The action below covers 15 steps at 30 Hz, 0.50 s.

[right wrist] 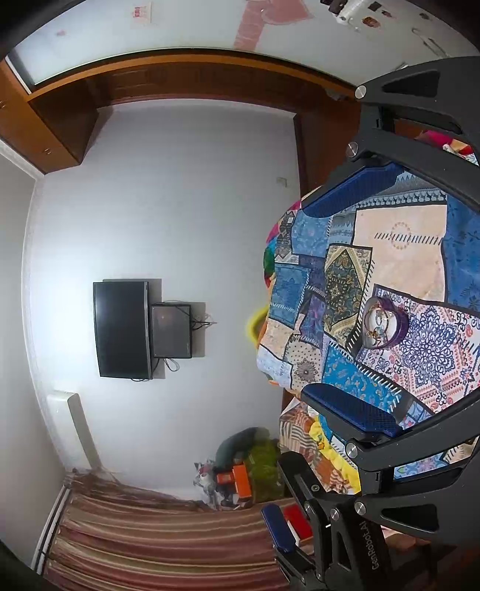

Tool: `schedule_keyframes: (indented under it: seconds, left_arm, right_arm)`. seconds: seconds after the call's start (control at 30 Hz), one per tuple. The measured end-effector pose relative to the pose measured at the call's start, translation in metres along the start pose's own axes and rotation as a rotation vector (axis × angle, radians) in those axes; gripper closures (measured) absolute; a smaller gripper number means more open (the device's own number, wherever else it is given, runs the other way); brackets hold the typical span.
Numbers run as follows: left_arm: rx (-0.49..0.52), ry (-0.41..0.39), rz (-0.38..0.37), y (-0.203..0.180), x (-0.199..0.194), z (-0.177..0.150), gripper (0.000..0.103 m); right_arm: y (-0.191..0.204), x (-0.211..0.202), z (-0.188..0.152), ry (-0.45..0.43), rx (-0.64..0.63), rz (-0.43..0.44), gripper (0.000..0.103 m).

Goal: Organize jewelry

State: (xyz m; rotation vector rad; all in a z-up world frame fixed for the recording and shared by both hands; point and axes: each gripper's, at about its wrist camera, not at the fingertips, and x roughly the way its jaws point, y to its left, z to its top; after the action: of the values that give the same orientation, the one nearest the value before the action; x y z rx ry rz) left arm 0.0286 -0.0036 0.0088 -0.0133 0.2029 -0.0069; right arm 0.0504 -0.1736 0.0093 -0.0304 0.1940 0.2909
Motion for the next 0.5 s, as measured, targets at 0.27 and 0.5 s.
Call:
schedule_keyframes:
  seconds: [0.27, 0.5]
  left_arm:
    - [-0.004, 0.002, -0.004, -0.0015, 0.0003, -0.0012, 0.006]
    - [0.0, -0.001, -0.004, -0.0038, 0.0001, -0.0002, 0.004]
  right_arm:
    - [0.0002, 0.0004, -0.0005, 0.006, -0.003, 0.001, 0.014]
    - [0.0, 0.0009, -0.0011, 0.006, -0.006, -0.002, 0.014]
